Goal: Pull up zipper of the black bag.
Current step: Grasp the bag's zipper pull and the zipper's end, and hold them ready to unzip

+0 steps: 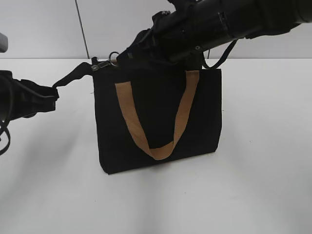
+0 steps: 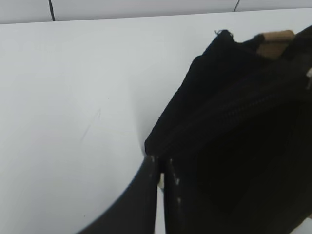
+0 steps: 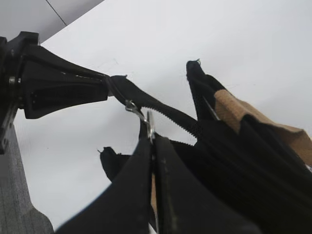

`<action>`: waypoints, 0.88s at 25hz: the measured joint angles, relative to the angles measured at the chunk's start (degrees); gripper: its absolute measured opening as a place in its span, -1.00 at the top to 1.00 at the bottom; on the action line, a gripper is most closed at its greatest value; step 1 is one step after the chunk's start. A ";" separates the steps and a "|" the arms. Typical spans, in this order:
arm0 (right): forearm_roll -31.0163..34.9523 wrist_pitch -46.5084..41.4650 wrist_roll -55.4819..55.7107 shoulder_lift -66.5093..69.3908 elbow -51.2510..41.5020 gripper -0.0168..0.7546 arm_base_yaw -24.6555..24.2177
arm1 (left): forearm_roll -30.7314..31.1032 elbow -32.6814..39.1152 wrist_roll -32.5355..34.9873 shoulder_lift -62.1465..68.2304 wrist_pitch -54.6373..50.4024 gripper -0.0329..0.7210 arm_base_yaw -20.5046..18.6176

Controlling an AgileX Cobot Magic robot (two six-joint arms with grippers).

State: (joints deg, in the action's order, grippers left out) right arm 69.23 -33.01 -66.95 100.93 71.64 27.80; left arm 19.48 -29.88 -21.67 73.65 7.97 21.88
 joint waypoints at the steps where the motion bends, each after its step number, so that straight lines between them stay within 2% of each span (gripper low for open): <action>1: -0.35 -0.27 0.00 0.00 0.00 0.96 -0.24 | 0.00 0.00 0.00 0.00 -0.03 0.92 0.00; 11: -9.42 -1.33 5.24 0.00 0.00 0.96 -1.64 | 0.04 0.00 0.00 0.00 -3.09 0.92 0.00; 22: -9.98 -8.12 7.20 0.00 0.00 0.96 -9.92 | 0.04 0.00 0.00 0.00 -4.28 0.92 0.00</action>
State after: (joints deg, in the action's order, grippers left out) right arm 59.26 -41.13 -59.74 100.93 71.64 17.87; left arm 19.52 -29.88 -21.67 73.65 3.69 21.88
